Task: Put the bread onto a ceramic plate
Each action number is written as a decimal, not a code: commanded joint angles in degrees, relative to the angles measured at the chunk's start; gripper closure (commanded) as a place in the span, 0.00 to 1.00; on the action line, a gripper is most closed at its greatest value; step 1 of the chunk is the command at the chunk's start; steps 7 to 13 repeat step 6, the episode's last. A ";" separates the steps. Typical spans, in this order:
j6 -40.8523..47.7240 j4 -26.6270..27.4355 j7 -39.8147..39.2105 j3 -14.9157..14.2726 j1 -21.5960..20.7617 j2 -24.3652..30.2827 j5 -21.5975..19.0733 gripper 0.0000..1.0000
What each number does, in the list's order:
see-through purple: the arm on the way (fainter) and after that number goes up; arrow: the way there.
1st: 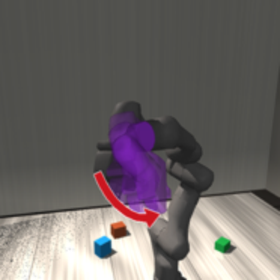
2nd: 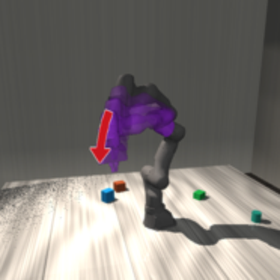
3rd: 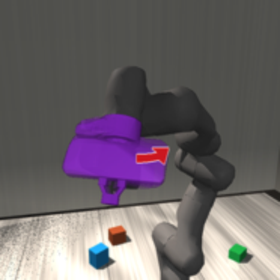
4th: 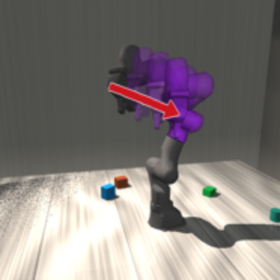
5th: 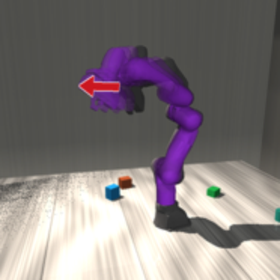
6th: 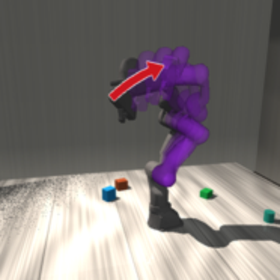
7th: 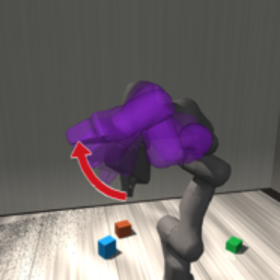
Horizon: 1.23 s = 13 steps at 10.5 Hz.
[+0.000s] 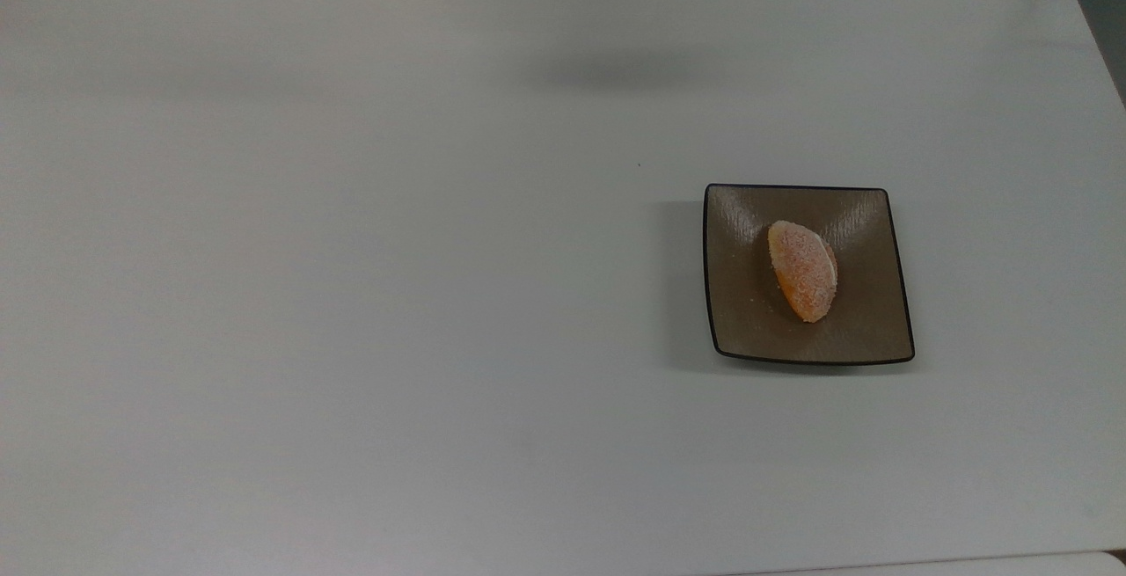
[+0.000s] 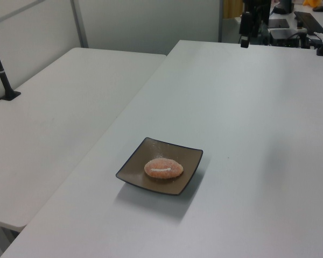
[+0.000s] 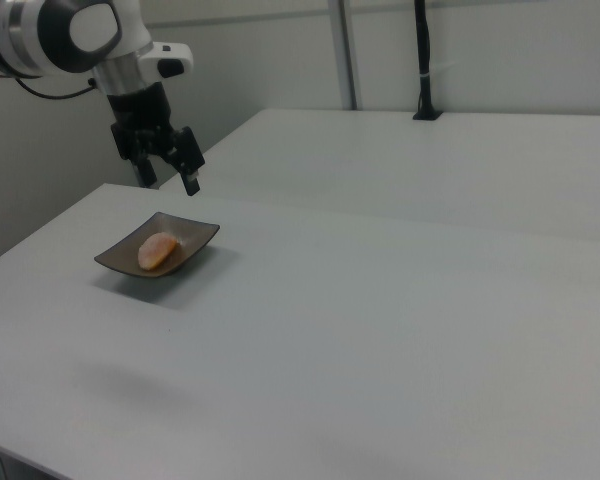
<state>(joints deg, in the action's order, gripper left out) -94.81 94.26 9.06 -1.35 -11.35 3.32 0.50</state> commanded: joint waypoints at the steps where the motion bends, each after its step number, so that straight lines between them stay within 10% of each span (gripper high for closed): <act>1: -2.38 2.85 -11.16 -1.82 -1.48 1.25 -1.20 0.00; 13: -2.22 3.03 -11.61 -1.99 -1.57 1.25 -0.67 0.00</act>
